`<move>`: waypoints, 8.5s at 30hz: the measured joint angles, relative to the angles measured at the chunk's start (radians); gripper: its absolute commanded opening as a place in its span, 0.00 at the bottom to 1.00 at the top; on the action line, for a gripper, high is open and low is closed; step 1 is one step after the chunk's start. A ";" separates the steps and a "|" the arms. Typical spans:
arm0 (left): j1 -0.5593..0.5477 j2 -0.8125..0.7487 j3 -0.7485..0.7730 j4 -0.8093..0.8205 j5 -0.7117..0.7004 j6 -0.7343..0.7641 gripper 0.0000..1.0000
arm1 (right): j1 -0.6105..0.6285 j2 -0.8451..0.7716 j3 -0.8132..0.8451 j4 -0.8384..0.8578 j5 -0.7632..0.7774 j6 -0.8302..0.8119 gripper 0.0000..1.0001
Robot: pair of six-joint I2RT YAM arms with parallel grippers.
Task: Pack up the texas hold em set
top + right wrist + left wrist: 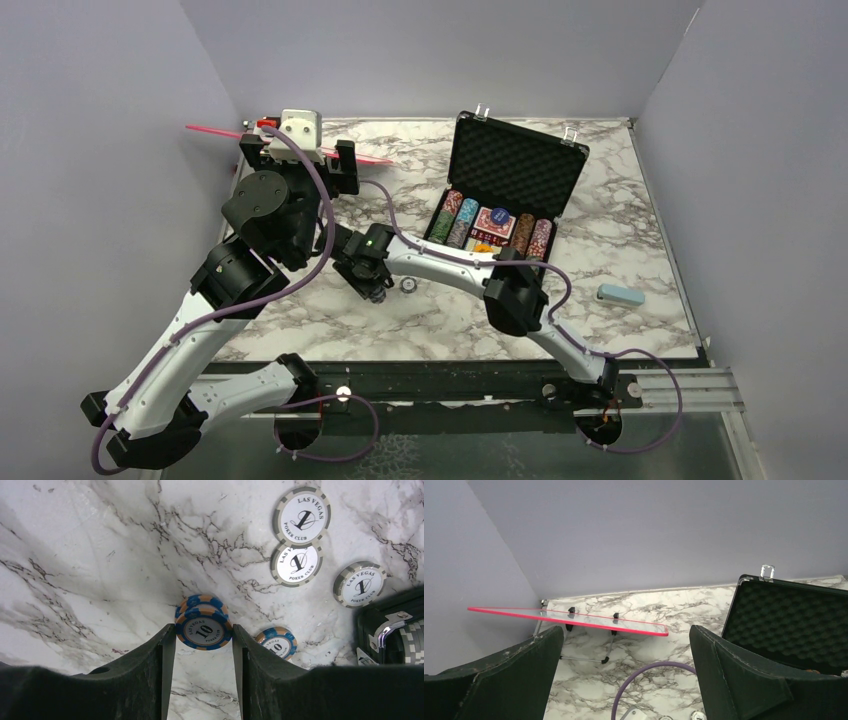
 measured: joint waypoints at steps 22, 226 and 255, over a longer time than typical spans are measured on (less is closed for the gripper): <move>0.000 0.013 0.000 0.000 0.000 0.000 0.99 | -0.017 0.000 -0.062 0.050 -0.032 0.004 0.69; 0.137 0.962 0.012 -0.139 1.277 1.000 0.34 | -0.800 -1.128 -1.298 0.602 -0.440 0.237 0.78; 0.300 0.360 -0.435 0.442 0.813 -0.022 0.99 | -0.524 -0.787 -1.120 0.678 -0.346 -0.016 0.30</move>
